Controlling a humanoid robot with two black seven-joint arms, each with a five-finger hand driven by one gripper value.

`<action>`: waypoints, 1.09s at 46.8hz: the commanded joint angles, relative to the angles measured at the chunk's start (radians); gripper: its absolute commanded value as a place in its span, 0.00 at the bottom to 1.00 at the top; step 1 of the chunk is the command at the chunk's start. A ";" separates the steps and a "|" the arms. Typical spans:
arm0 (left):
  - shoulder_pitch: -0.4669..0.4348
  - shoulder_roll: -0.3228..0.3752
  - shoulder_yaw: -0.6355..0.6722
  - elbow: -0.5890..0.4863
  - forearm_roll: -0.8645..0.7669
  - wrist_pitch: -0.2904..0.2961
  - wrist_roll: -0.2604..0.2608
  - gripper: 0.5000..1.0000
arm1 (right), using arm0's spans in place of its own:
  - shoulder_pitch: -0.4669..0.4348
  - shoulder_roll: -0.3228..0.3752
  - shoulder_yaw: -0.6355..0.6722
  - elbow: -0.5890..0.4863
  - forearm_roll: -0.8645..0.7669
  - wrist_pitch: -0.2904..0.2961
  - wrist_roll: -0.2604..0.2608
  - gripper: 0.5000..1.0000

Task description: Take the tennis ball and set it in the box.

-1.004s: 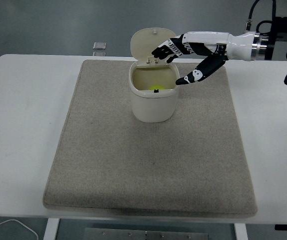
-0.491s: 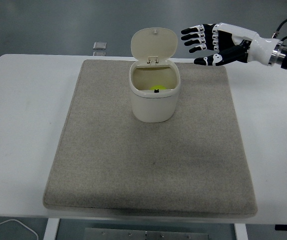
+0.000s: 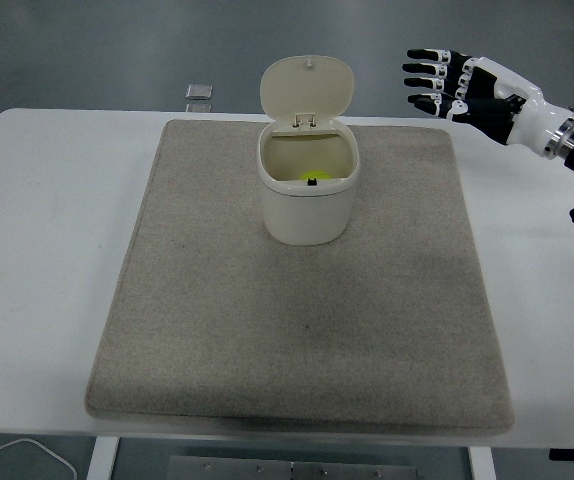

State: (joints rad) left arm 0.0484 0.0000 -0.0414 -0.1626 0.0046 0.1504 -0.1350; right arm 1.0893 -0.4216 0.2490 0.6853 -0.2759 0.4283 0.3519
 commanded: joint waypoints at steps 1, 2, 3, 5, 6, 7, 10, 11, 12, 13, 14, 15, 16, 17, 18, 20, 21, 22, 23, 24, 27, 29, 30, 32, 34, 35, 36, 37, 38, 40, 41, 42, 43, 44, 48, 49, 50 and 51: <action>0.001 0.000 0.000 0.000 0.000 0.000 0.000 0.99 | -0.006 0.023 0.001 0.000 0.066 -0.054 -0.079 0.72; -0.001 0.000 0.000 0.000 0.000 0.000 0.000 0.99 | -0.009 0.026 0.003 0.000 0.079 -0.066 -0.094 0.72; 0.001 0.000 0.000 0.000 0.000 0.000 0.000 0.99 | -0.009 0.027 0.003 0.000 0.095 -0.077 -0.108 0.72; -0.001 0.000 0.000 0.000 0.000 0.000 0.000 0.99 | -0.009 0.029 0.003 -0.001 0.130 -0.100 -0.131 0.72; -0.001 0.000 0.000 0.000 0.000 0.000 0.000 0.99 | -0.009 0.030 0.003 0.000 0.151 -0.111 -0.142 0.72; -0.001 0.000 0.000 0.000 0.000 0.001 0.000 0.99 | -0.009 0.030 0.003 0.000 0.177 -0.123 -0.155 0.72; -0.001 0.000 0.000 0.000 0.000 0.001 0.000 0.99 | -0.009 0.037 0.001 0.000 0.253 -0.149 -0.201 0.72; -0.001 0.000 0.000 0.000 0.000 0.000 0.000 0.99 | -0.009 0.038 0.001 0.000 0.277 -0.155 -0.217 0.72; -0.001 0.000 0.000 0.000 0.000 0.000 0.000 0.99 | -0.009 0.038 0.001 0.000 0.294 -0.163 -0.229 0.72; -0.001 0.000 0.000 0.000 0.000 0.000 0.000 0.99 | -0.009 0.038 0.001 0.000 0.306 -0.171 -0.238 0.72; -0.001 0.000 0.000 0.000 0.000 0.000 0.000 0.99 | -0.009 0.038 0.001 0.000 0.316 -0.180 -0.243 0.72; 0.001 0.000 0.000 0.000 0.000 0.000 0.000 0.99 | -0.008 0.038 0.001 0.000 0.320 -0.189 -0.244 0.72; 0.001 0.000 0.000 0.000 0.000 0.000 0.000 0.99 | -0.008 0.038 0.001 0.002 0.320 -0.200 -0.245 0.72; -0.001 0.000 0.000 0.000 0.000 0.000 0.000 0.99 | -0.008 0.040 0.001 0.002 0.320 -0.209 -0.245 0.72; 0.001 0.000 0.000 0.000 0.000 0.000 0.000 0.99 | -0.008 0.041 0.001 0.002 0.320 -0.217 -0.245 0.73; -0.001 0.000 0.000 0.000 0.000 0.000 0.000 0.99 | -0.008 0.043 0.001 0.002 0.319 -0.223 -0.245 0.80; 0.001 0.000 0.000 0.000 0.000 0.000 0.000 0.99 | -0.008 0.043 0.001 0.002 0.317 -0.224 -0.245 0.83; -0.001 0.000 0.000 0.000 0.000 0.000 0.000 0.99 | -0.009 0.043 0.001 0.002 0.317 -0.224 -0.243 0.84; -0.001 0.000 0.000 0.000 0.000 0.000 0.000 0.99 | -0.009 0.043 0.001 0.002 0.317 -0.226 -0.240 0.84; 0.001 0.000 0.000 0.000 0.000 0.000 0.000 0.99 | -0.009 0.043 0.001 0.002 0.319 -0.226 -0.238 0.84; 0.001 0.000 0.000 0.000 0.000 0.000 0.000 0.99 | -0.011 0.043 0.001 0.002 0.317 -0.226 -0.238 0.84; -0.001 0.000 0.000 0.000 0.000 0.000 0.000 0.99 | -0.011 0.044 0.001 0.002 0.319 -0.224 -0.237 0.84; -0.001 0.000 0.000 0.000 0.000 0.000 0.000 0.99 | -0.011 0.044 0.003 0.002 0.319 -0.224 -0.237 0.84; 0.001 0.000 0.000 0.000 0.000 0.000 0.000 0.99 | -0.012 0.044 0.003 0.002 0.319 -0.223 -0.237 0.84; -0.001 0.000 0.000 0.000 0.000 0.000 0.000 0.99 | -0.014 0.044 0.003 0.002 0.319 -0.224 -0.237 0.84; 0.001 0.000 0.000 0.000 0.000 0.000 0.000 0.99 | -0.014 0.044 0.003 0.002 0.319 -0.223 -0.237 0.84; -0.001 0.000 0.000 0.000 0.001 0.000 0.000 0.99 | -0.014 0.046 0.003 0.002 0.319 -0.223 -0.237 0.84; -0.001 0.000 0.000 0.000 0.000 0.000 0.000 0.99 | -0.014 0.049 0.003 0.002 0.320 -0.223 -0.237 0.84; 0.001 0.000 0.000 0.000 0.000 0.000 0.000 0.99 | -0.014 0.050 0.003 0.002 0.320 -0.223 -0.237 0.84; 0.001 0.000 0.000 0.000 0.000 0.000 0.000 0.99 | -0.016 0.055 0.003 0.002 0.320 -0.223 -0.237 0.84; -0.001 0.000 0.000 0.000 0.000 0.000 0.000 0.99 | -0.017 0.058 0.003 0.002 0.322 -0.223 -0.237 0.84; -0.001 0.000 0.000 0.000 0.000 0.000 0.000 0.99 | -0.019 0.060 0.003 0.002 0.320 -0.223 -0.237 0.84; 0.001 0.000 0.000 0.000 0.001 0.000 0.000 0.99 | -0.022 0.061 0.003 0.002 0.322 -0.221 -0.235 0.84; -0.001 0.000 0.000 0.000 0.000 0.000 0.000 0.99 | -0.023 0.064 0.004 0.002 0.322 -0.220 -0.235 0.84; 0.001 0.000 0.000 0.000 0.000 0.000 0.000 0.99 | -0.025 0.066 0.004 0.002 0.322 -0.220 -0.235 0.84; -0.001 0.000 0.000 0.000 0.000 0.000 0.000 0.99 | -0.025 0.066 0.004 0.002 0.323 -0.220 -0.237 0.84; 0.001 0.000 0.000 0.000 0.000 0.000 0.000 0.99 | -0.025 0.066 0.004 0.002 0.325 -0.220 -0.237 0.84; 0.001 0.000 0.000 0.000 0.000 0.000 0.000 0.99 | -0.025 0.066 0.004 0.002 0.327 -0.218 -0.237 0.84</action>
State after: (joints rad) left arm 0.0482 0.0000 -0.0414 -0.1626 0.0046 0.1504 -0.1350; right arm 1.0648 -0.3561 0.2535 0.6872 0.0467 0.2083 0.1164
